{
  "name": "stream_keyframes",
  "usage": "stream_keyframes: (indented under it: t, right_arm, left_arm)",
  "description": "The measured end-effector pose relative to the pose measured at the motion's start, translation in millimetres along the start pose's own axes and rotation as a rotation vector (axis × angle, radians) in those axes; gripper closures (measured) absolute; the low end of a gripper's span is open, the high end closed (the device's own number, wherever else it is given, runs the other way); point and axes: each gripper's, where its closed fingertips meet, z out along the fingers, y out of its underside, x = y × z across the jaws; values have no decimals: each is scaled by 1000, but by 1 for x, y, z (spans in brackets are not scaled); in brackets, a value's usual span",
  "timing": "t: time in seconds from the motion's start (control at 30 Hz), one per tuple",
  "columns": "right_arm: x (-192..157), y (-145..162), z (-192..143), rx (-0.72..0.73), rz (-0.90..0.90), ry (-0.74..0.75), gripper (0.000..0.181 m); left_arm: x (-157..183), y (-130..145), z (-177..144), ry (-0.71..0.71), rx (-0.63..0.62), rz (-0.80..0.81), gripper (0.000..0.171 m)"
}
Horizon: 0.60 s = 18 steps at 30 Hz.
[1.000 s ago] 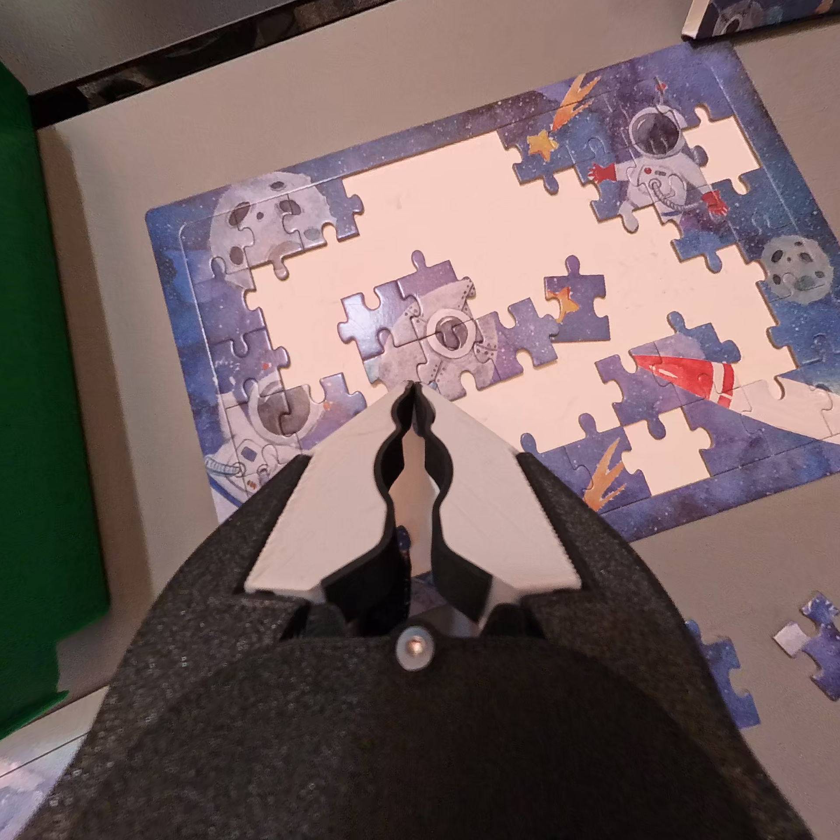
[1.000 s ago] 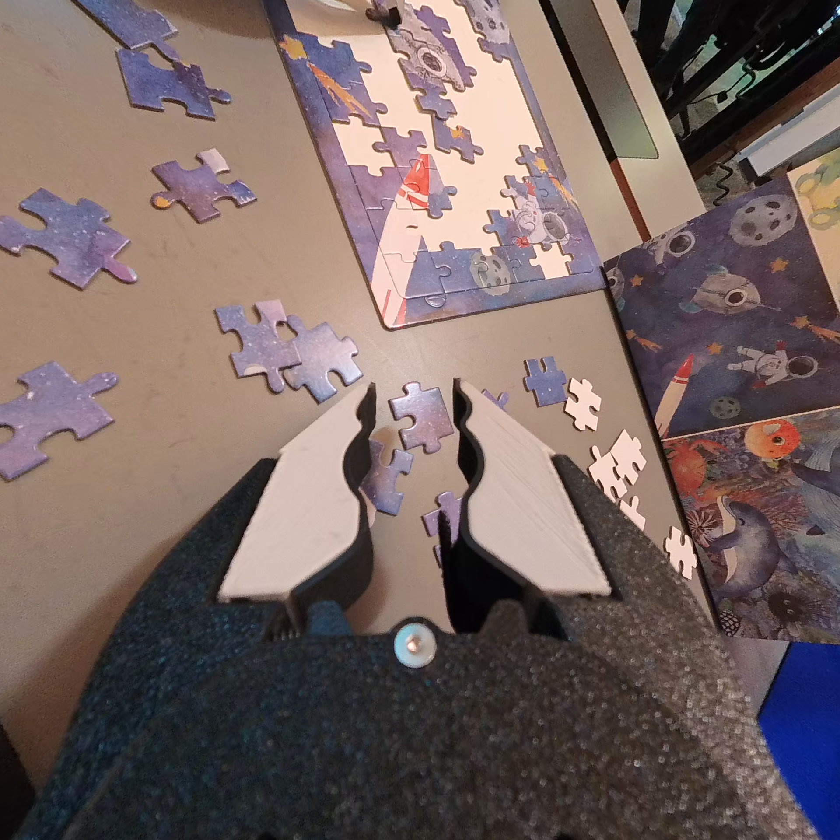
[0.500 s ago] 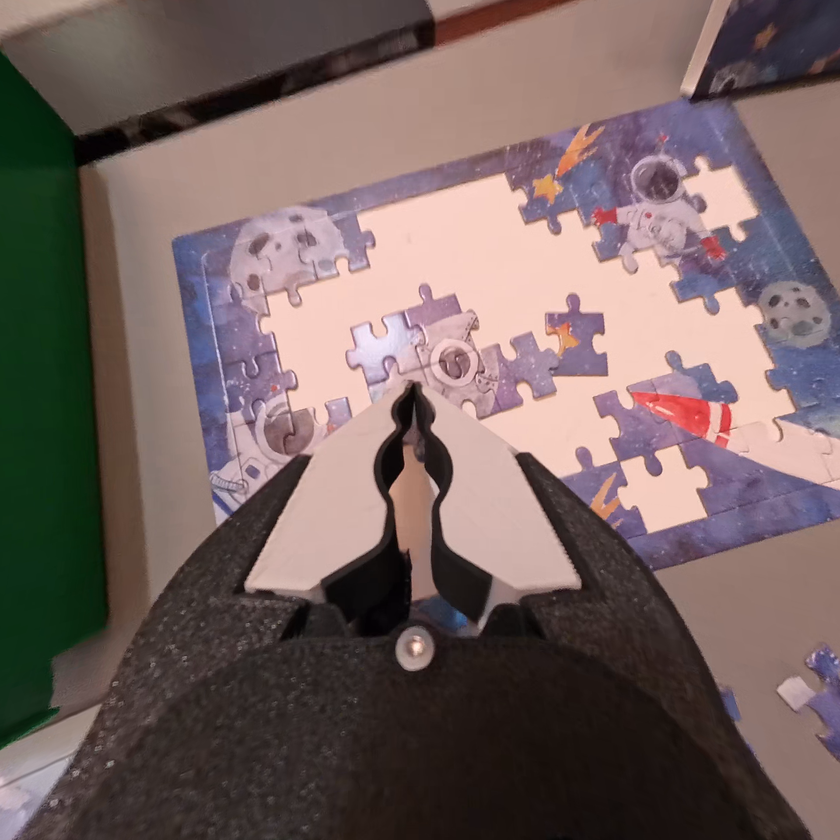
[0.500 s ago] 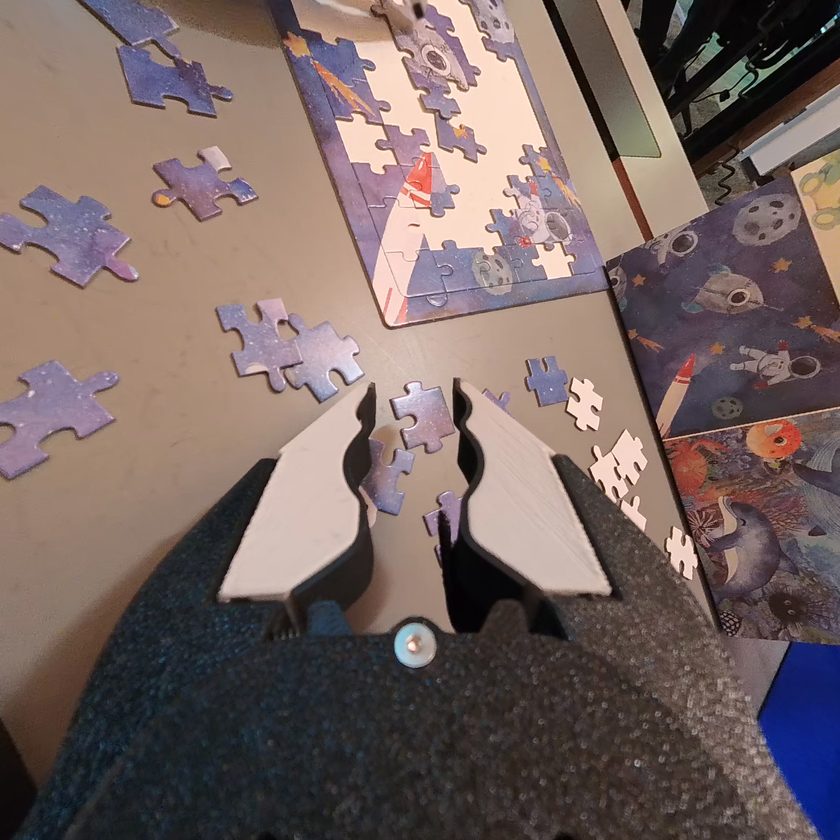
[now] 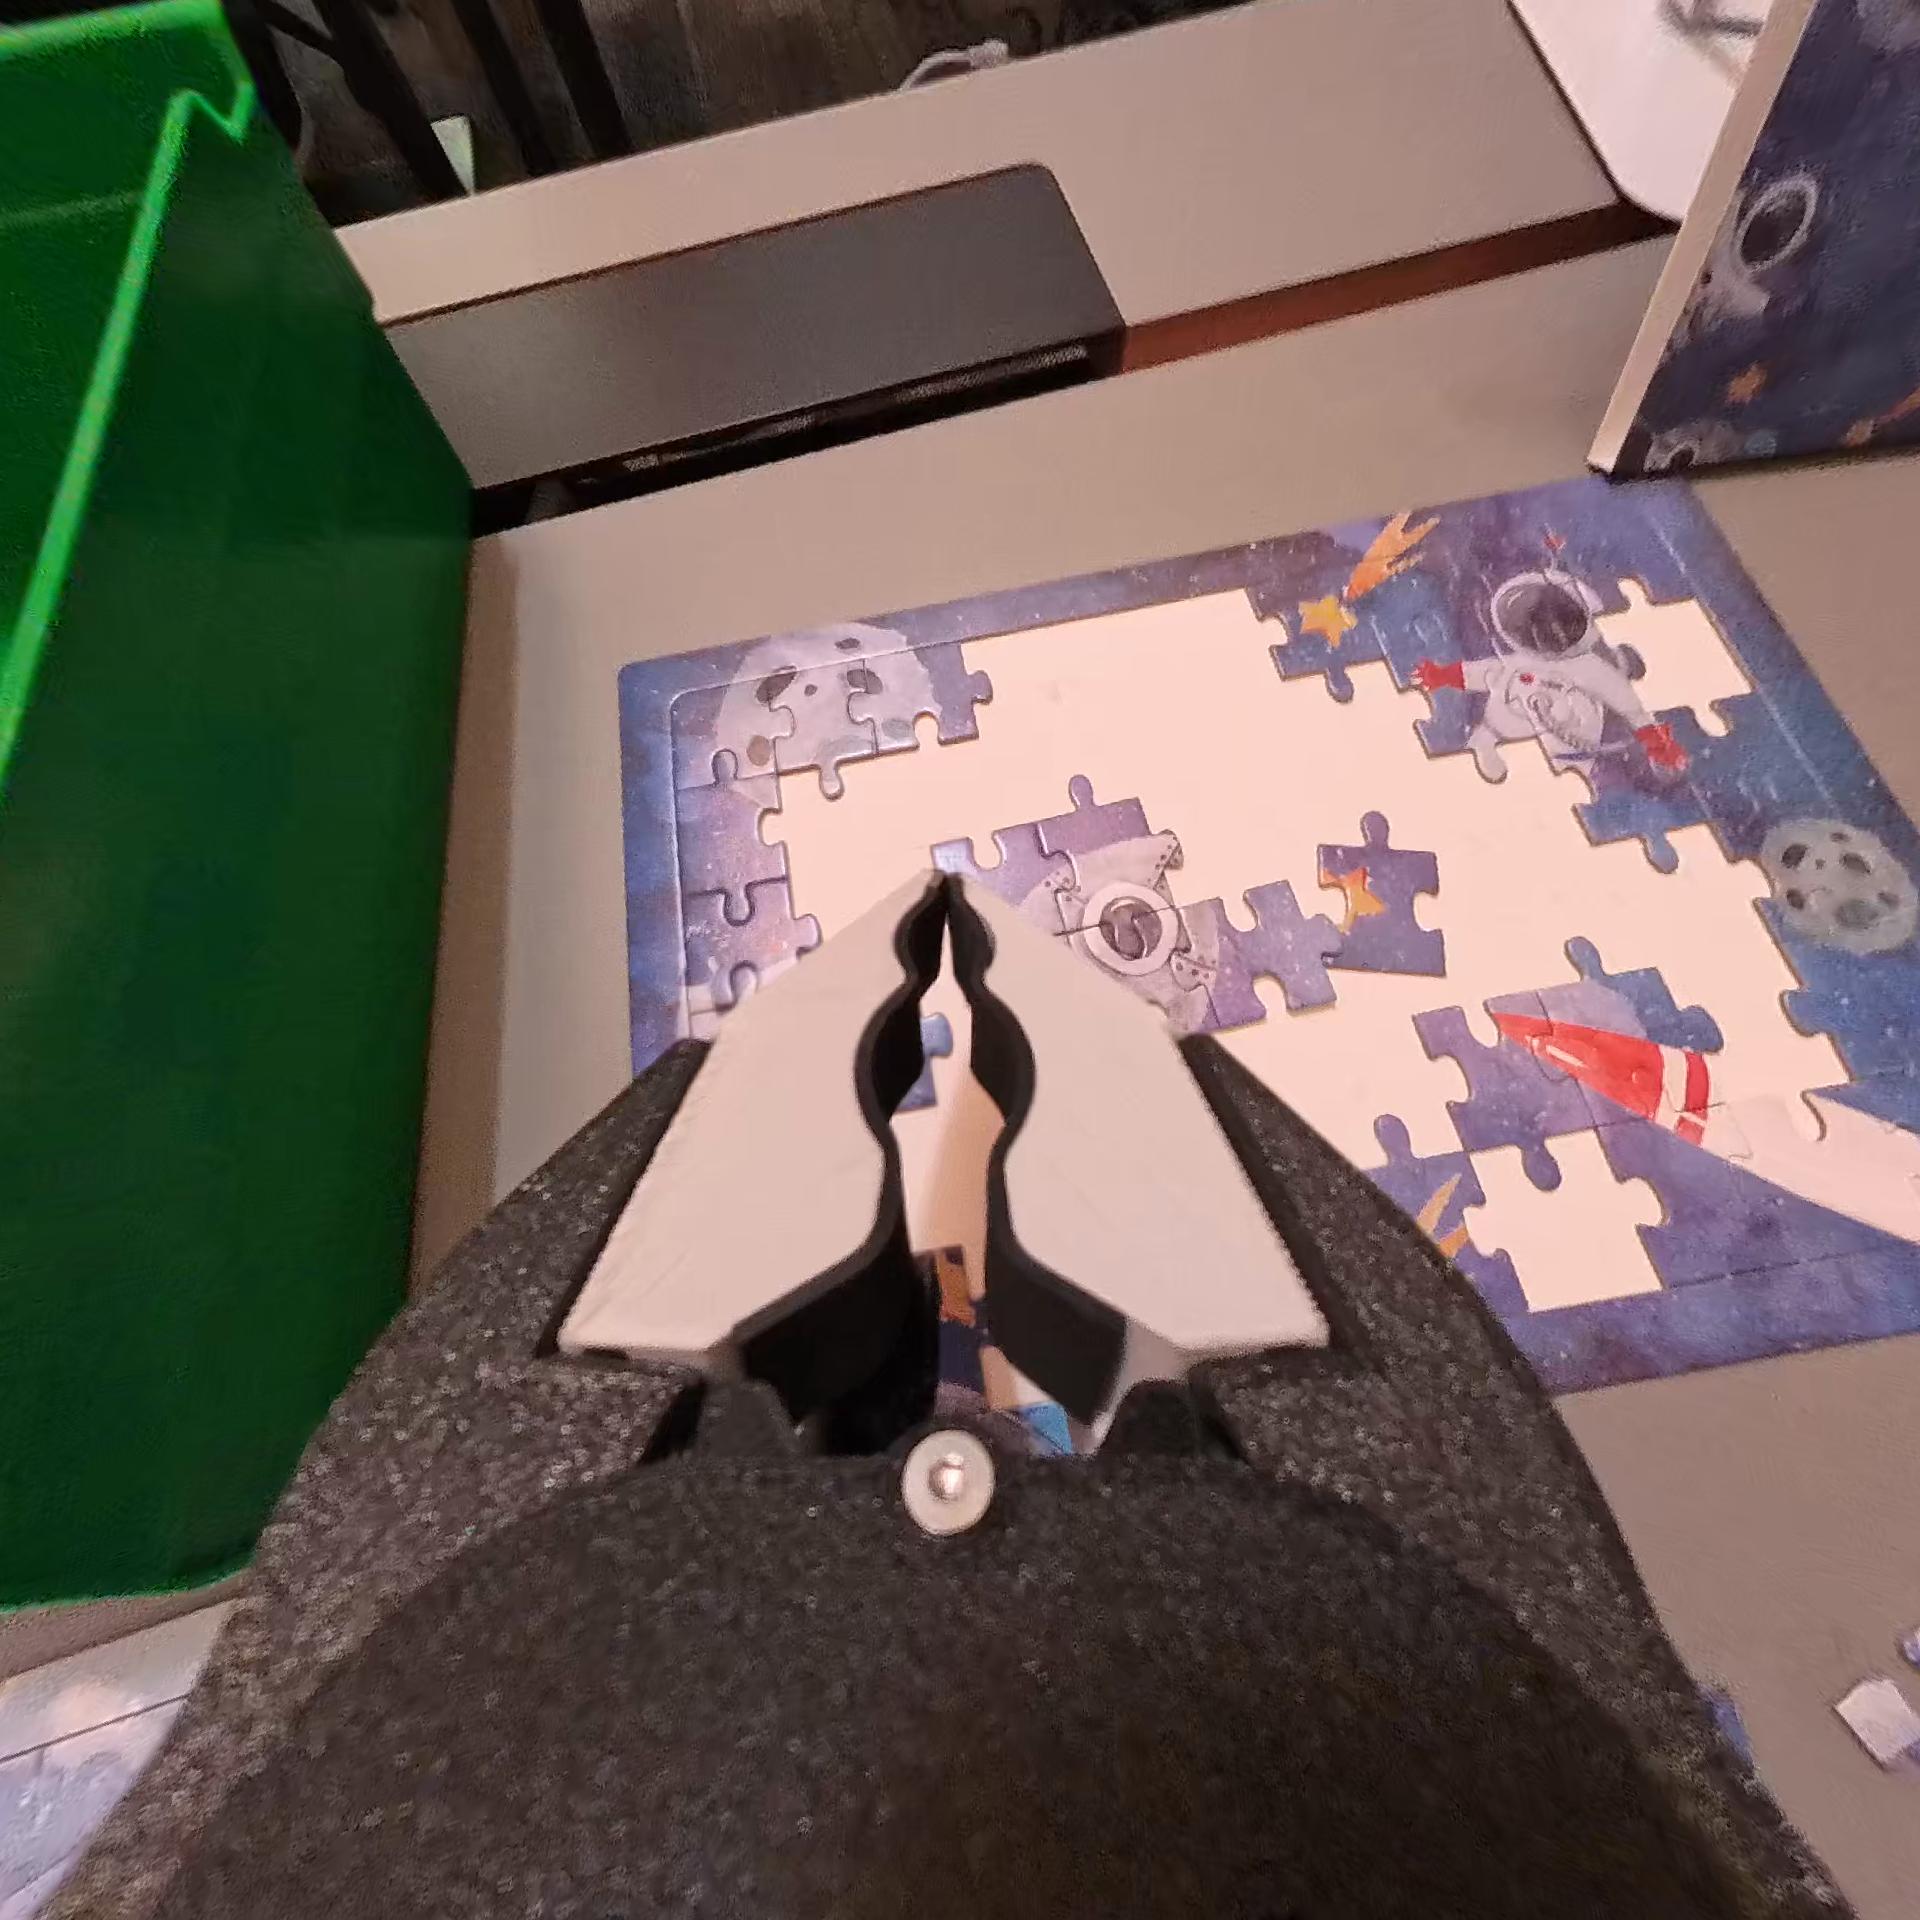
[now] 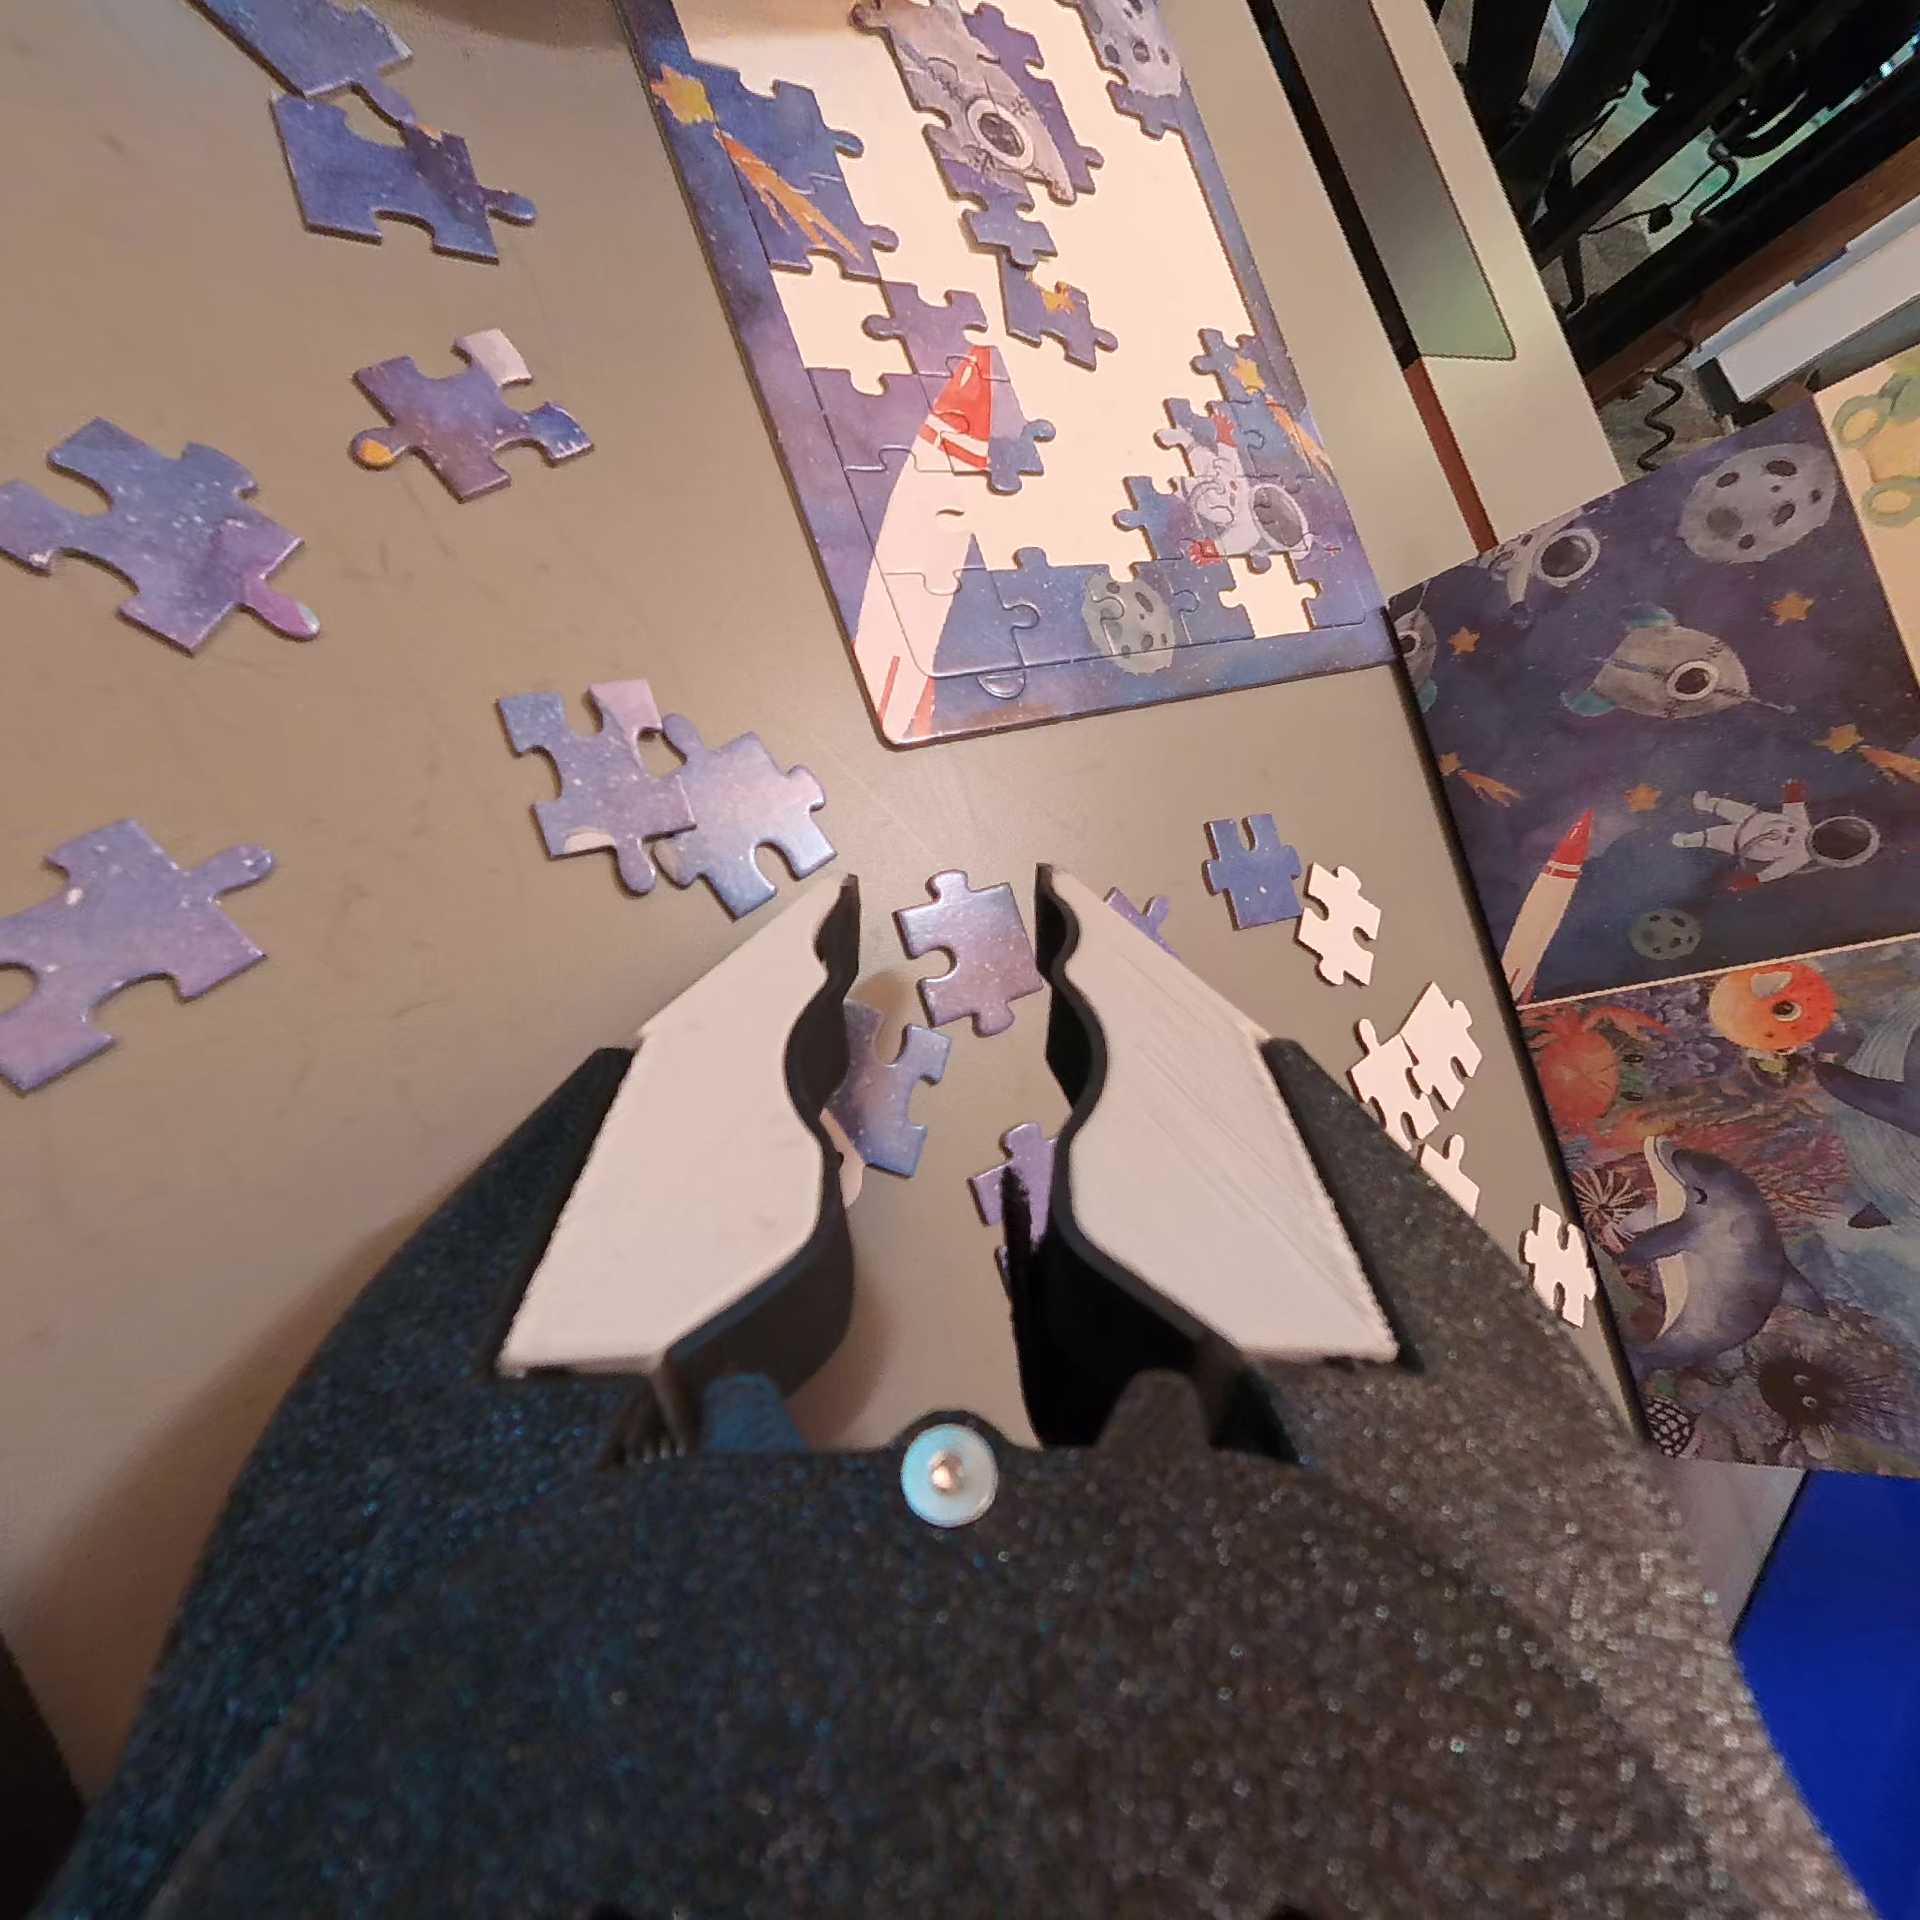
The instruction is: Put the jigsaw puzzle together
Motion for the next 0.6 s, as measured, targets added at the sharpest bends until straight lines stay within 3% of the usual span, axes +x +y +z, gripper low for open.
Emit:
stream_keyframes:
  t: [0.13,0.27,0.4,0.6]
  right_arm:
    - [-1,0,1,-2,-3,-1,147]
    - [-1,0,1,-1,-2,-2,147]
    - [-1,0,0,-4,-5,-2,147]
    - [-2,1,1,-7,-7,-6,147]
  left_arm:
    - [14,33,16,69,-152,22,171]
    - [15,35,17,55,-167,50,171]
    - [2,20,11,-26,-93,62,171]
    - [12,35,21,64,-146,7,171]
